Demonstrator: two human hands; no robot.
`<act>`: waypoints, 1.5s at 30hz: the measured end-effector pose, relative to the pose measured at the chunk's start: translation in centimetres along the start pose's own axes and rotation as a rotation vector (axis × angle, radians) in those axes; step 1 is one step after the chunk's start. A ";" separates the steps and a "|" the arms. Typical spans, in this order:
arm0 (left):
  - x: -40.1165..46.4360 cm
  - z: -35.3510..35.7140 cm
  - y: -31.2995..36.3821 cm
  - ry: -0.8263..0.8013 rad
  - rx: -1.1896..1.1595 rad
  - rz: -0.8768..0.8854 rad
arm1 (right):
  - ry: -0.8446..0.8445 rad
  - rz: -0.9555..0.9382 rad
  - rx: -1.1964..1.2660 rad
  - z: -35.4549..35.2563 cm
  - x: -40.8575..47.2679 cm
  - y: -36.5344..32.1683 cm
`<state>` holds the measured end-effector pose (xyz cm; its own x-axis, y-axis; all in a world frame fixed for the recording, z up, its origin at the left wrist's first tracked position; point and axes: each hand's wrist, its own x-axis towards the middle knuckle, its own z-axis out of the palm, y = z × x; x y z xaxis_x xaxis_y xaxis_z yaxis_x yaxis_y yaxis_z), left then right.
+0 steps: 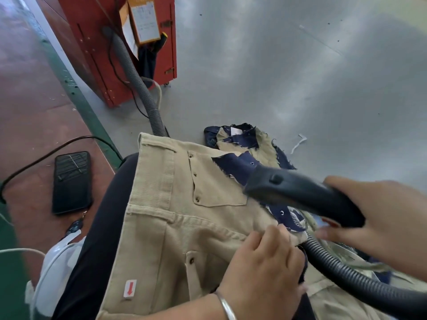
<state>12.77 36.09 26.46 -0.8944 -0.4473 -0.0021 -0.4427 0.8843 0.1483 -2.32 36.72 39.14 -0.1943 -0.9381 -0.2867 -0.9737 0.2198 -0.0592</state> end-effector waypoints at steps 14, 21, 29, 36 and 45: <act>0.0 -0.7 -1.1 0.005 -0.004 -0.015 | 0.048 -0.088 -0.114 1.6 9.4 -7.0; -0.4 -0.6 -0.9 -0.016 -0.024 -0.015 | 0.153 -0.005 0.212 -1.6 9.9 -4.0; -0.1 -0.1 -0.6 -0.044 -0.003 0.006 | 0.044 0.080 0.045 -1.7 0.2 1.2; -0.1 -0.5 -1.0 -0.009 -0.035 0.016 | -0.056 0.049 -0.173 0.7 1.7 -2.8; -0.3 -0.4 -0.8 -0.044 -0.013 0.004 | 0.013 0.003 0.019 1.8 11.1 -6.9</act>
<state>13.37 35.48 26.74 -0.8983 -0.4371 -0.0445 -0.4382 0.8842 0.1616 2.45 25.28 34.69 -0.1990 -0.9407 -0.2747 -0.9707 0.2277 -0.0765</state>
